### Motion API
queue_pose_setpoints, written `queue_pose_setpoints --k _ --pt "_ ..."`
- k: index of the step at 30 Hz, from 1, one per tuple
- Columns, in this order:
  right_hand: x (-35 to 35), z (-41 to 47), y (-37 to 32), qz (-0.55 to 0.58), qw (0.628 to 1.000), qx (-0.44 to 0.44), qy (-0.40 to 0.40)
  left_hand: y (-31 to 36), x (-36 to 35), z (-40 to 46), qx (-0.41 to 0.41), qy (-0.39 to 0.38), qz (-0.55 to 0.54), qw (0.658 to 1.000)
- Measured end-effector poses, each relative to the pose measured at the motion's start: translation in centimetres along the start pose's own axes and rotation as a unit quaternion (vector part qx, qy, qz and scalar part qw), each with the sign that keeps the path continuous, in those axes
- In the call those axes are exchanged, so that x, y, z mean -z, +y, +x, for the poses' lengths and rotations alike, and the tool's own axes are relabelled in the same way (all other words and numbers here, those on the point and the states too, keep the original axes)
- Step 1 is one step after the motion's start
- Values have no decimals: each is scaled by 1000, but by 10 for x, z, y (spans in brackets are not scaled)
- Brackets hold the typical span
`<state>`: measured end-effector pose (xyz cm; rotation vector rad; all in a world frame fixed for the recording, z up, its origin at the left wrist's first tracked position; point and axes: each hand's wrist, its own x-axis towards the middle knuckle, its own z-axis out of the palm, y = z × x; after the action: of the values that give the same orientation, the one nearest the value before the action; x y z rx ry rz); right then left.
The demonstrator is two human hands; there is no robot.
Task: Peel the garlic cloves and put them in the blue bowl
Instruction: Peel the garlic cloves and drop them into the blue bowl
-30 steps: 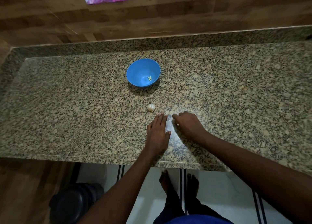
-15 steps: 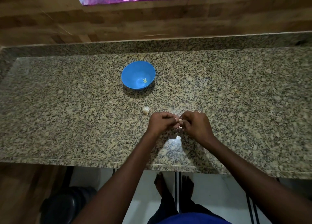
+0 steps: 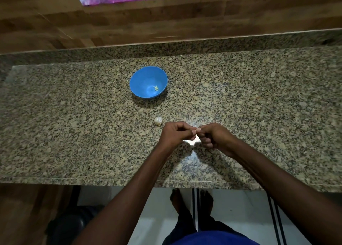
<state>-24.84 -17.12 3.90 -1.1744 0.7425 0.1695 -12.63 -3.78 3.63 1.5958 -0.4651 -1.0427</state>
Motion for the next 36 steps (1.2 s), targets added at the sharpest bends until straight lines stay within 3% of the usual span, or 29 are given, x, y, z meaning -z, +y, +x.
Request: queue_pose_setpoints --k 3,5,8,10,12,16,18,22,23,24,26,28,32,36 --pt "-6 5 0 128 988 -76 -25 -1 3 0 -7 9 18 1000" --pt "-7 6 -2 143 984 -95 -41 0 5 -2 -6 13 15 1000" --pt "-11 -1 -4 -76 996 26 26 0 10 0 45 25 -28 998" --pt "-13 -3 -6 -266 949 140 93 1 12 2 93 28 -55 994" --pt "-16 -1 -5 -412 872 210 160 5 12 3 116 28 -66 991" --pt "-30 -1 3 -581 755 229 203 11 9 6 158 57 -73 983" --pt "-40 -5 6 -638 718 208 185 10 7 10 169 79 -30 982" --pt "-41 3 8 -673 696 196 156 4 2 14 164 116 35 979" --pt "-37 7 5 -656 716 188 147 1 2 14 157 110 32 981" --pt "-28 11 -1 -606 765 173 132 -2 3 13 148 95 14 984" --pt "-10 12 -12 -406 902 124 72 -6 7 9 124 63 -43 989" --pt "1 7 -16 -225 971 78 8 -7 10 7 106 40 -76 991" --pt "13 8 -10 -113 989 27 -86 -4 10 4 103 -1 -129 986" --pt "17 12 -5 -33 995 -14 -90 -1 9 5 120 -9 -152 981"
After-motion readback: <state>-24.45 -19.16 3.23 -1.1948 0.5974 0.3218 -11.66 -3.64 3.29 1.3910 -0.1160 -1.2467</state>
